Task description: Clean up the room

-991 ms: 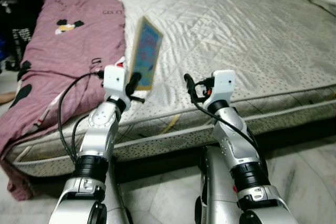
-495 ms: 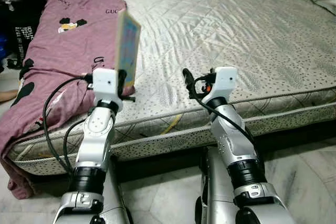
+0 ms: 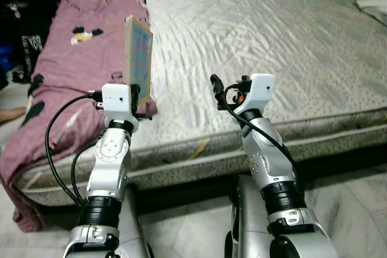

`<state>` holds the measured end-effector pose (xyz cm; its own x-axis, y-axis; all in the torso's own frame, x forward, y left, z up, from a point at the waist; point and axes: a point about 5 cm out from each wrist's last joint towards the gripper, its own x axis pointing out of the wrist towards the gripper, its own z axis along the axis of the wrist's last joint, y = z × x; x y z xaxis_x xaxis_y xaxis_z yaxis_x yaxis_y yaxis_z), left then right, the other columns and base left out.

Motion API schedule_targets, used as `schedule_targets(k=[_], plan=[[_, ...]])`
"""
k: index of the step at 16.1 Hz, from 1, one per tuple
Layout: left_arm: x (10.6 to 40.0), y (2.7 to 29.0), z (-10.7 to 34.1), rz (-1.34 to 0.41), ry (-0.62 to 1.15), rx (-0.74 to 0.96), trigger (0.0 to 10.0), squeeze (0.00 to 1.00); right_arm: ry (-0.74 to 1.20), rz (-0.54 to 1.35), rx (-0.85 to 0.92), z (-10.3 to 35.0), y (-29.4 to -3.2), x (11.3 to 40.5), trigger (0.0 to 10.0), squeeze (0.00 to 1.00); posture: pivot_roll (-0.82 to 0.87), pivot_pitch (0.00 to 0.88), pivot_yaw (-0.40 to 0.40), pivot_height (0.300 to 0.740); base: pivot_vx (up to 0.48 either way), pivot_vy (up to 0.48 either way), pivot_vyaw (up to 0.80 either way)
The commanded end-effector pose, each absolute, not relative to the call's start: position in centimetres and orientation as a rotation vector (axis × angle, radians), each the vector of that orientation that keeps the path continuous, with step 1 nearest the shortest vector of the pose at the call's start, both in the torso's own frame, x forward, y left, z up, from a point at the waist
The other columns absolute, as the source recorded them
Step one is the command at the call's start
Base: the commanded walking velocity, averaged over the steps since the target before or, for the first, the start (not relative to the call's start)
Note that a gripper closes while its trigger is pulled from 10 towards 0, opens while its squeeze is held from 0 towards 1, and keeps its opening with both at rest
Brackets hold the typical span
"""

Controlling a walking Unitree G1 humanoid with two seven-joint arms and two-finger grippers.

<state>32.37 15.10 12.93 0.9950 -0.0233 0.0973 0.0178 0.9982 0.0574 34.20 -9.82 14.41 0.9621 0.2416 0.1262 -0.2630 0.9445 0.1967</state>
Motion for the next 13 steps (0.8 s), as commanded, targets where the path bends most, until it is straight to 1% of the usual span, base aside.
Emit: schedule_targets(k=[1,3,6,13], plan=[[32.7,14.6,14.37,-0.036,-0.164,0.068,10.0,0.0,-0.121,0.269,0.217,15.04,-9.54,34.49,10.0,0.0,-0.11,0.0,0.048,0.555,0.0,0.0,0.0],[32.69,14.13,14.26,-0.079,-0.16,0.042,10.0,0.0,-0.123,0.262,0.215,15.05,-9.63,34.5,10.0,0.0,-0.11,0.0,0.048,0.569,0.0,0.0,0.0],[32.86,14.38,14.06,-0.067,-0.14,0.06,10.0,0.0,-0.124,0.247,0.203,15.04,-9.9,34.61,10.0,0.0,-0.11,0.0,0.05,0.605,0.0,0.0,0.0],[32.98,13.87,14.05,-0.105,-0.131,0.04,10.0,0.0,-0.126,0.248,0.203,15.06,-9.7,34.63,10.0,0.0,-0.11,0.0,0.048,0.683,0.0,0.0,0.0]])
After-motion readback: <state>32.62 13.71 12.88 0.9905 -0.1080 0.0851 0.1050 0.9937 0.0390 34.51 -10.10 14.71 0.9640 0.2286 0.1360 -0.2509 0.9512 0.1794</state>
